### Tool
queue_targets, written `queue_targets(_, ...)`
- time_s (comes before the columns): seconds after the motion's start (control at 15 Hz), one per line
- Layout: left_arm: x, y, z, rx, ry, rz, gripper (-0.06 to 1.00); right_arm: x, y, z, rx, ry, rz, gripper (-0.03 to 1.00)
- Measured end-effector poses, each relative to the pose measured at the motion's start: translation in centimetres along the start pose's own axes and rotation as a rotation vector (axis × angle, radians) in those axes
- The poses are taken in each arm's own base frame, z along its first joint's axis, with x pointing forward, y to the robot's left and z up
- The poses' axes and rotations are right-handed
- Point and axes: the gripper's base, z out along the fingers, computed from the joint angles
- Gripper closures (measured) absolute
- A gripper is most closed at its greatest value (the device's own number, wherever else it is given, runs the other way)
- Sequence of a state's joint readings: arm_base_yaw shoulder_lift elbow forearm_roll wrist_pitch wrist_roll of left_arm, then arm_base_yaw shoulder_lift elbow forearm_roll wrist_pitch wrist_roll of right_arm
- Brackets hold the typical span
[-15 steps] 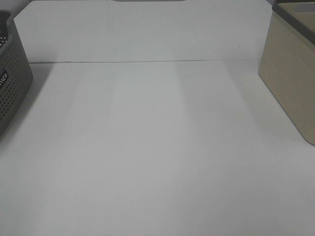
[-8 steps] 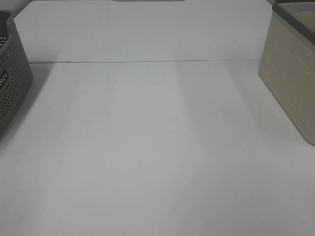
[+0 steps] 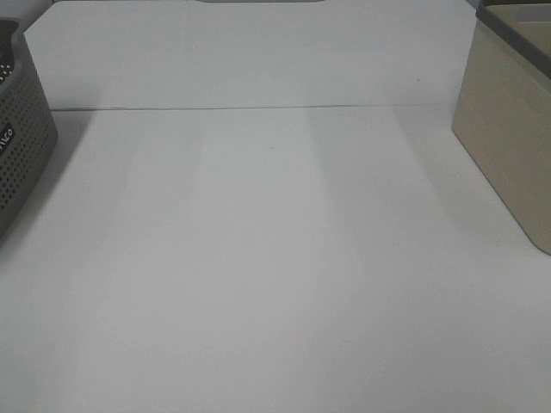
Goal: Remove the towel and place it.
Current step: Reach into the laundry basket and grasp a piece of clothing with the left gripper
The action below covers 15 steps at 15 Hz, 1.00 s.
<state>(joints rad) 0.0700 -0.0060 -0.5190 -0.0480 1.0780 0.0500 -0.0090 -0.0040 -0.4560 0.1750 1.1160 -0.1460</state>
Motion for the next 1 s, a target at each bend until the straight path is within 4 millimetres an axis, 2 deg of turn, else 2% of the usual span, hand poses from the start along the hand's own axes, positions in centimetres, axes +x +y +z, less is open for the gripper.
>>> queue_targets(1.0,0.0,0.0,0.0,0.0,0.0,0.0,-0.05,0.0,0.0,0.0,0.0,0.0,0.0,0.22)
